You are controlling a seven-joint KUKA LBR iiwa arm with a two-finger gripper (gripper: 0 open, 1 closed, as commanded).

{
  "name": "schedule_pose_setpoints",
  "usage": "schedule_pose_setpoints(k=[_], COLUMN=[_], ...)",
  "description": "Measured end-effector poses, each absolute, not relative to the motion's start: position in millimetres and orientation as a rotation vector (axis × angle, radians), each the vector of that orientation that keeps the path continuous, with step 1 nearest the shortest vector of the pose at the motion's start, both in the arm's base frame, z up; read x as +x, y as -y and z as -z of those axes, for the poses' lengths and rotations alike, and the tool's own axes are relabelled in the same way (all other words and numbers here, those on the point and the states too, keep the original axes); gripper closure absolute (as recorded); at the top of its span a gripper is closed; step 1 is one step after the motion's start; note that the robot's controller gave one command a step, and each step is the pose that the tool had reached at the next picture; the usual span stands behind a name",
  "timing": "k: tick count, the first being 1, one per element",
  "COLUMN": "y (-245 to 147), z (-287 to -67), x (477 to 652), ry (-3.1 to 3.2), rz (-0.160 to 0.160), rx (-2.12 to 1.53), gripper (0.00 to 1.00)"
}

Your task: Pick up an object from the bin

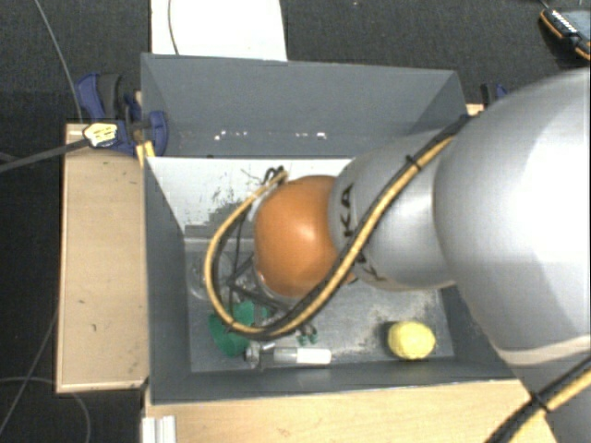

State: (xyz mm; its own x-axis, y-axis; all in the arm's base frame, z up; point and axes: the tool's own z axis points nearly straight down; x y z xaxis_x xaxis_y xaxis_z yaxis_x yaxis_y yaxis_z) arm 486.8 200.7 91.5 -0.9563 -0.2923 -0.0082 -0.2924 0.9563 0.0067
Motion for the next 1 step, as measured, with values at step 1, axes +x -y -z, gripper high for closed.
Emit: schedule_pose_setpoints(k=[1], y=[-169.9], z=[-76.2], x=[489.5], ry=[-3.129], rz=[-0.011], rx=[-0.226], gripper=[0.00])
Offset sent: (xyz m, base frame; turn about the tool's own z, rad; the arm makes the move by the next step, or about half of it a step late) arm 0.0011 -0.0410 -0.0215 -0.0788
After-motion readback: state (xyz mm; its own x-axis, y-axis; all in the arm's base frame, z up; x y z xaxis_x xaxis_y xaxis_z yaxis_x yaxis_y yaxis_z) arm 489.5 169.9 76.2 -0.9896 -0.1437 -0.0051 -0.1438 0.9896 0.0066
